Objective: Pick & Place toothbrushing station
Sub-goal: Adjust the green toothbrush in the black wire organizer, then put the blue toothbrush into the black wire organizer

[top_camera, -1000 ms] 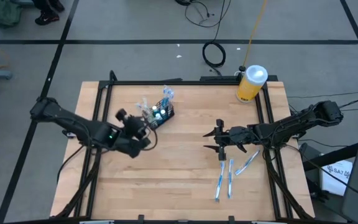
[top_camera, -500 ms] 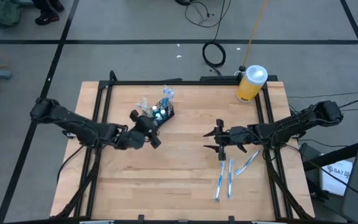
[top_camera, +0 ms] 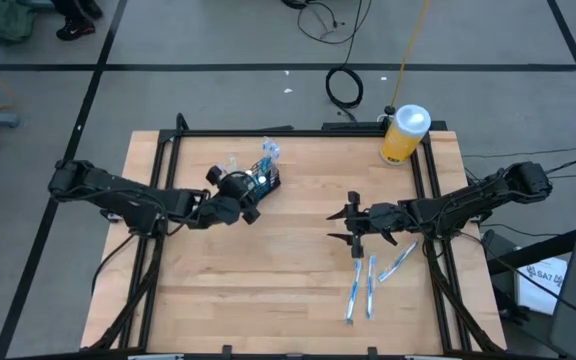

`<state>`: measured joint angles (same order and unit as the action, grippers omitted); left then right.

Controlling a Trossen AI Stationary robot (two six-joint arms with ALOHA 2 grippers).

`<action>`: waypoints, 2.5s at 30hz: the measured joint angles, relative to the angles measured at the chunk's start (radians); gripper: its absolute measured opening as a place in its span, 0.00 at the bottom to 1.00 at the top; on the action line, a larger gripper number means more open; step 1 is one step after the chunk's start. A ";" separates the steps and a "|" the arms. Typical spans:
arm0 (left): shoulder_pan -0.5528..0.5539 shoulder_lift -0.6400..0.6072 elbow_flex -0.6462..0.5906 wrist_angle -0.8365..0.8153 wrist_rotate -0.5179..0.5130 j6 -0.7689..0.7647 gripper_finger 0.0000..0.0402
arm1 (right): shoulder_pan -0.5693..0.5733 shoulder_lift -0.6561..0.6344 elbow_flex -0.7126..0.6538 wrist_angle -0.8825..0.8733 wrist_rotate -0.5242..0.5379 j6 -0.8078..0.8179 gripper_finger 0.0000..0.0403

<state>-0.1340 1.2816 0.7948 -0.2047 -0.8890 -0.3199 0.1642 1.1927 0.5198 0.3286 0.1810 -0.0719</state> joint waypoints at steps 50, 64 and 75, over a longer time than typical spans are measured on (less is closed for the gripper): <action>-0.025 -0.037 0.057 -0.125 -0.211 0.082 0.44 | 0.000 0.000 0.000 0.002 0.001 0.000 0.49; -0.162 -0.146 0.084 -0.149 -0.170 0.037 0.44 | 0.000 0.000 0.000 0.023 0.001 -0.002 0.49; -0.272 -0.246 0.073 -0.218 0.471 0.106 0.44 | -0.006 0.000 0.000 0.265 0.001 -0.118 0.49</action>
<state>-0.4061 1.0351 0.8678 -0.4225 -0.4184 -0.2141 0.1583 1.1931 0.5198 0.5939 0.1818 -0.1901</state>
